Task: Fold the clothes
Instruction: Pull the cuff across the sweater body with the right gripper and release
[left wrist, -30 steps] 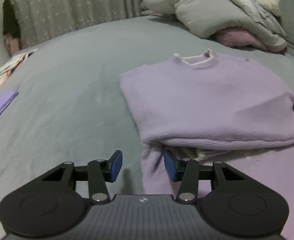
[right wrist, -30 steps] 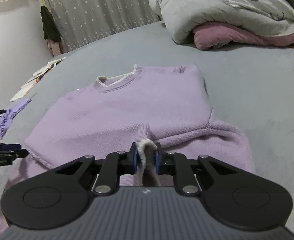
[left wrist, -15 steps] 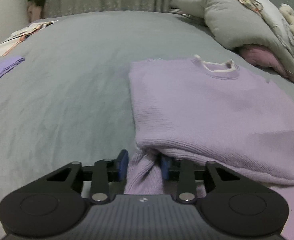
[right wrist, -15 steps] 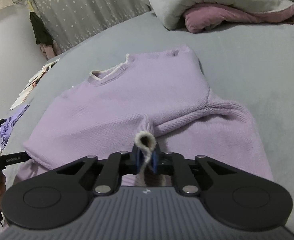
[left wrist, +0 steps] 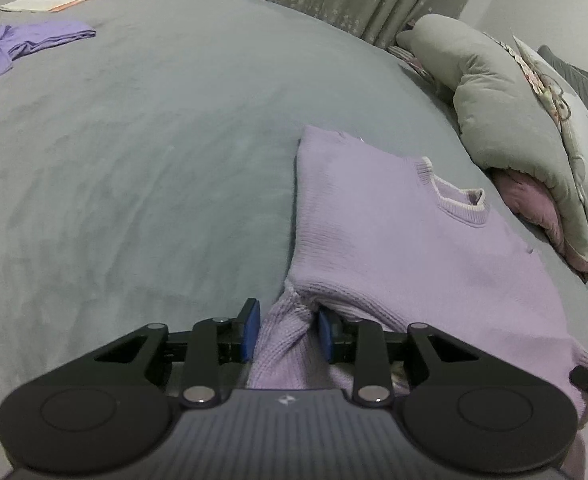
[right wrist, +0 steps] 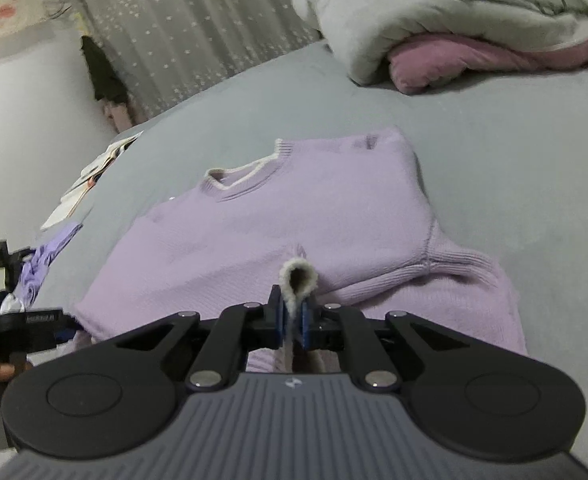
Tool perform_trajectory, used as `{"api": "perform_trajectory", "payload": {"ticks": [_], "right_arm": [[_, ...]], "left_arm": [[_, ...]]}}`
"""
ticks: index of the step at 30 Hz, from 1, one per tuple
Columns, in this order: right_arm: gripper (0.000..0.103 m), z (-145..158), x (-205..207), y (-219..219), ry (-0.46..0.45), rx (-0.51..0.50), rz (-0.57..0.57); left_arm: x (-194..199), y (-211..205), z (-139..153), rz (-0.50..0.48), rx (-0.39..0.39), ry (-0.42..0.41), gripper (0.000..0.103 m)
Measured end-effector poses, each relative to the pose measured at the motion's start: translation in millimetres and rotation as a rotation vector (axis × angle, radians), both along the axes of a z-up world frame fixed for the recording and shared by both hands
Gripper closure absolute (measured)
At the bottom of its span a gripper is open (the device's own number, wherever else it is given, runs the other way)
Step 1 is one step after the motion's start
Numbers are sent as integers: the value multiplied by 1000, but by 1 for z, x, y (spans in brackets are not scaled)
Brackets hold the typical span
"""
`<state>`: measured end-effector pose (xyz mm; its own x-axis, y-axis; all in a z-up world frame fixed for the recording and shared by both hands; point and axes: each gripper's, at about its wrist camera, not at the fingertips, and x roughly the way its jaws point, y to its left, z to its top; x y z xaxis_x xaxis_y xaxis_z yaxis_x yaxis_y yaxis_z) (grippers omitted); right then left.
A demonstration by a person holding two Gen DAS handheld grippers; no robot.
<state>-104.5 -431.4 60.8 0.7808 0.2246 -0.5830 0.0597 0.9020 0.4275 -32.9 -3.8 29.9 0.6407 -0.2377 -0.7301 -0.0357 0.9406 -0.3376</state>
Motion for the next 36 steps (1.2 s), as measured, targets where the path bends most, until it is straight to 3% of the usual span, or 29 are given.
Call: {"api": "perform_trajectory", "payload": {"ticks": [2,5,8,9,11,14,16,18,20,24,27,32,34,36], "right_arm": [[94,17,-10,9,-87,-49,32],[94,28,-13,12,-129,-76,57],[93,9,-1,-3,-16,-36,10],[90,-7,7,-8,66,-39,-15],[85,-22,13,-6,135,-61,-21],[81,-20,14,9,140,-172,7],[70,-14,13,14,137,-228,12],[53,-14,11,11,146,-276,0],[47,-13,10,7,156,-303,-10],[46,-10,11,-11,169,-254,-18],[46,-6,10,-20,164,-244,-41],[44,13,-1,-13,45,-378,-127],[42,19,-4,-4,-16,-338,-43],[42,17,0,12,-36,-199,150]], "left_arm": [[0,2,1,13,-13,5,72],[3,1,-1,34,-33,8,72],[-3,-1,0,60,-28,-14,72],[-5,-2,1,70,-23,-24,72],[-7,-2,2,77,-18,-28,72],[-8,1,1,79,-18,-22,72],[-8,2,1,73,-18,-19,72],[-8,4,2,64,-17,-15,72],[-11,9,4,61,-29,4,71],[-17,19,17,74,-25,-10,73],[-21,27,33,83,39,-78,73],[-21,4,42,-76,49,-132,69],[-23,-13,44,-126,92,-163,69],[-27,-34,48,-200,150,-226,69]]}}
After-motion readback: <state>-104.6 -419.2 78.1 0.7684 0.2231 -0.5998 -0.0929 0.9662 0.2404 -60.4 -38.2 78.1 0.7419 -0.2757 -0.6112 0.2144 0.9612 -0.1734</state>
